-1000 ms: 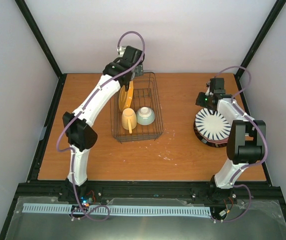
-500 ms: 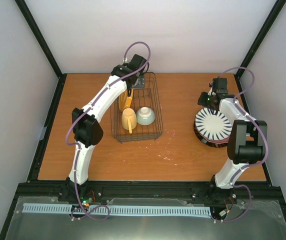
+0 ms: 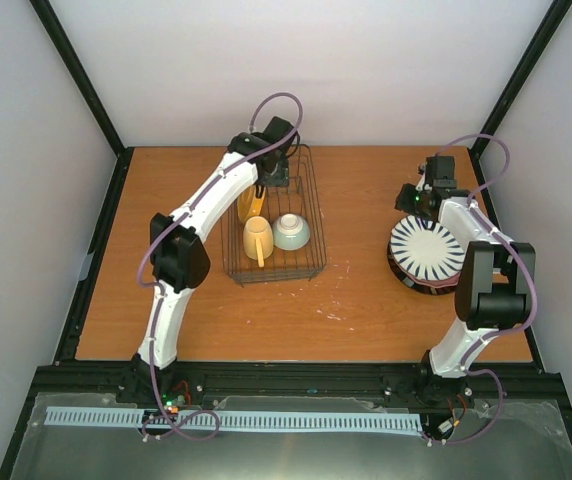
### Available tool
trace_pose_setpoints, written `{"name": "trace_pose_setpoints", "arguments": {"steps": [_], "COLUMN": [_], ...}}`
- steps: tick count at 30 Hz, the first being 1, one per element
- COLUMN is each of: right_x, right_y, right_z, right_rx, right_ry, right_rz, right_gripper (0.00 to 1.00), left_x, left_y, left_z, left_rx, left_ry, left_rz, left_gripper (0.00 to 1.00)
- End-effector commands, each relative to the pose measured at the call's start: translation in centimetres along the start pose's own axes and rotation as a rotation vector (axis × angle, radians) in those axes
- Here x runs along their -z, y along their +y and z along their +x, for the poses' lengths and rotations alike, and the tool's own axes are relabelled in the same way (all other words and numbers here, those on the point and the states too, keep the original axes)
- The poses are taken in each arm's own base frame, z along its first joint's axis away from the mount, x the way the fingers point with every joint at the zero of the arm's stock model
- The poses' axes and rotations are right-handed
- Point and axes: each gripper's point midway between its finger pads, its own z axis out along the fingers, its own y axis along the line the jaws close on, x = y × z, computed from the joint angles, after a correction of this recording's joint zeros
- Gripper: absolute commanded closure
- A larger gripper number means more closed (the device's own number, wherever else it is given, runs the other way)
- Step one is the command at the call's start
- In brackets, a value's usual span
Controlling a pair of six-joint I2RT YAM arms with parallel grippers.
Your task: Load the mixed dishes into the dish rack
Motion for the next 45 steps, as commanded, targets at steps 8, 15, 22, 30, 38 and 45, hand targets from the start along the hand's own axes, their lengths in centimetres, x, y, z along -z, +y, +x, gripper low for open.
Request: {"name": "trace_pose_setpoints", "arguments": {"steps": [8,15,22,30,38,45], "right_x": [1.1,1.1,1.2,1.1,1.0,0.9], "right_y": [0.7,0.9,1.1,1.3,1.3,1.2], "right_z": [-0.6,-0.6,-0.7,-1.0,-0.9,-0.8], "right_rx": [0.002,0.001,-0.003,-0.004,-0.004,-0.001], "right_ry": [-0.034,-0.031,-0.029,-0.026,-0.018,-0.015], "right_rz": [-0.027,-0.035,-0.043,-0.047,-0.049,-0.046], "right_gripper": [0.52,0.52,0.52,0.52,0.52,0.52], "left_x": [0.9,1.8,3.1,3.2,2.5,2.3], "left_y": [4.1,8.3,10.9,12.2,12.6,13.3], "left_z": [-0.1,-0.2,-0.8,-0.3,1.1,2.5], "left_rx": [0.035,0.097,0.133,0.173,0.199,0.241], "left_ry": [0.005,0.004,-0.02,-0.017,0.013,0.029], "left_rz": [-0.138,-0.207,-0.264,-0.274,-0.278,-0.263], "left_gripper": [0.0,0.0,0.0,0.0,0.0,0.0]}}
